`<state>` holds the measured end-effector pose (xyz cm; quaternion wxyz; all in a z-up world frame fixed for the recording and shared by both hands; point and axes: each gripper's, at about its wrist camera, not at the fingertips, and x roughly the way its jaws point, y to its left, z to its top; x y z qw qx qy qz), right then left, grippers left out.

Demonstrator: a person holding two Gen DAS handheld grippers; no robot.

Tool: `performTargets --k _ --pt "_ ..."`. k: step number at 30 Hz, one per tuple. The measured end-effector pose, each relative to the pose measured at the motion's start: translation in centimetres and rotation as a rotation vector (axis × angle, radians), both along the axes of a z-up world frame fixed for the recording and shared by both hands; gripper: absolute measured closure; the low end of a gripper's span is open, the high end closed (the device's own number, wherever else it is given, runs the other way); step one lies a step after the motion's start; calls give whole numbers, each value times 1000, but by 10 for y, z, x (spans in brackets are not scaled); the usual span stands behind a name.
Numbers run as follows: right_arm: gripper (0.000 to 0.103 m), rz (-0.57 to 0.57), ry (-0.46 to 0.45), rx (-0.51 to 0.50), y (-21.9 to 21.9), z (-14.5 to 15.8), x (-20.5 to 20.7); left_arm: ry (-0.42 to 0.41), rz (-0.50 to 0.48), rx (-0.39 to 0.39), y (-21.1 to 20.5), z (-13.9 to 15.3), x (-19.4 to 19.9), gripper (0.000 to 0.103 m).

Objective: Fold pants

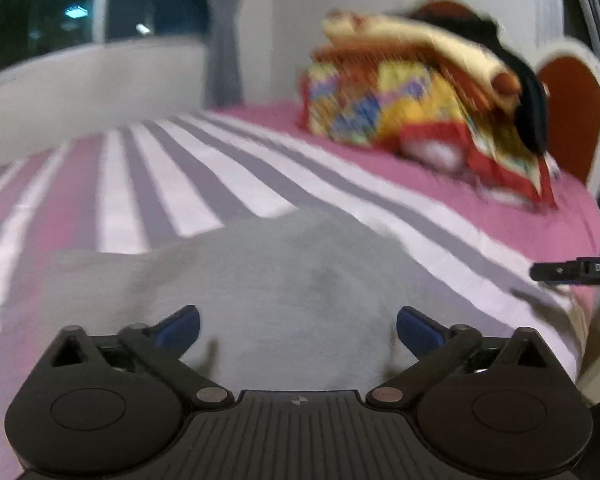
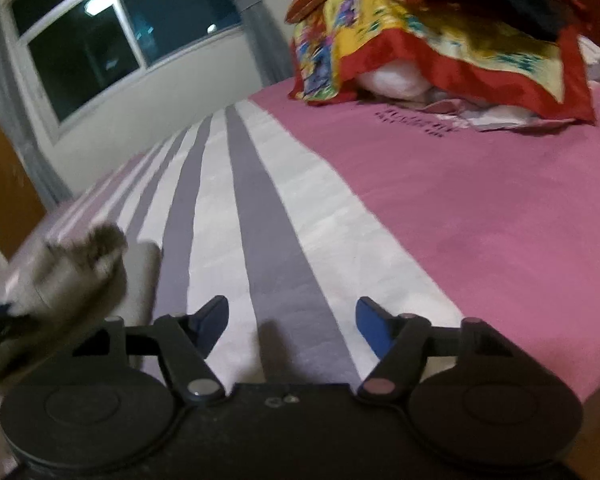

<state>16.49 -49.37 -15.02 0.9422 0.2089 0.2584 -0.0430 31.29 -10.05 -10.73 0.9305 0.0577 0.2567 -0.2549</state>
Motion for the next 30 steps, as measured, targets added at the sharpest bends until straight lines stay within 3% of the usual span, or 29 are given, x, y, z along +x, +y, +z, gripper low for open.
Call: performTargets --k 4,9,13,18,23,27,30 --pt "33 56 -59 35 18 22 -6 24 131 -85 76 -9 -31 0" --pt "41 197 -105 64 65 37 5 82 273 -104 147 -41 -64 3" --pt "52 253 -80 63 102 35 25 91 263 -10 151 -60 -63 4" --pt "58 291 -59 78 133 34 46 63 330 21 149 -67 -45 11" --pt "64 305 -32 97 151 26 69 82 339 -76 159 -82 -39 12" --pt "64 262 61 123 162 14 94 72 343 -113 161 -87 -38 13" --pt "83 271 22 144 169 22 96 74 345 -122 162 -89 -38 13"
